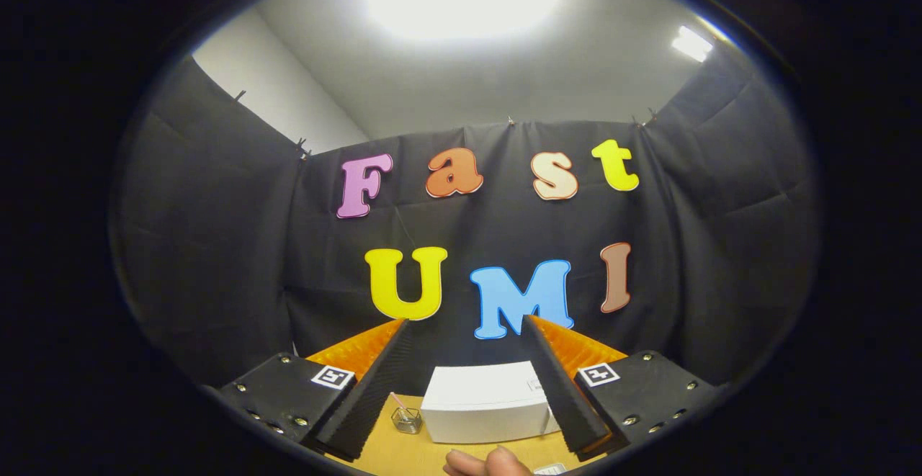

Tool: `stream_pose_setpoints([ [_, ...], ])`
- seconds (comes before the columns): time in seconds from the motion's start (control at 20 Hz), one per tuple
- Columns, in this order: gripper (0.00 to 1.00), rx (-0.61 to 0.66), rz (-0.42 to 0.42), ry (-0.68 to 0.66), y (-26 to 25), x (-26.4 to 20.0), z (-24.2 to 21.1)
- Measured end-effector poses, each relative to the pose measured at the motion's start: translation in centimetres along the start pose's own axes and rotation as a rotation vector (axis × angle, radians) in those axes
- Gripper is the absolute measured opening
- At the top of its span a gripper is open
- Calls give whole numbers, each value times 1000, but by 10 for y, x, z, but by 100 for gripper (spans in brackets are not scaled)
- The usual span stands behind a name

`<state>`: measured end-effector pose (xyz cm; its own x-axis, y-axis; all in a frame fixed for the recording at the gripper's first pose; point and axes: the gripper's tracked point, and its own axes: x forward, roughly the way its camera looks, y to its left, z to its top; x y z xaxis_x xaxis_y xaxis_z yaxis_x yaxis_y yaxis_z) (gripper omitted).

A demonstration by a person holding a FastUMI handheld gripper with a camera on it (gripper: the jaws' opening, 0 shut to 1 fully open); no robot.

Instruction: Open the microwave, put the food inside, and close the microwave door.

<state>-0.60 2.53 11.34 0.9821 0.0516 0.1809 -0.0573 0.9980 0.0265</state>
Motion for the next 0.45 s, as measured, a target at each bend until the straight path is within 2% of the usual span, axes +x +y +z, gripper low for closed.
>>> stream_pose_setpoints([
  [0.15, 98, -39, 41, -9, 15, -8, -2],
  [0.45, 96, -22, 5, -32, 6, -6, 3],
])
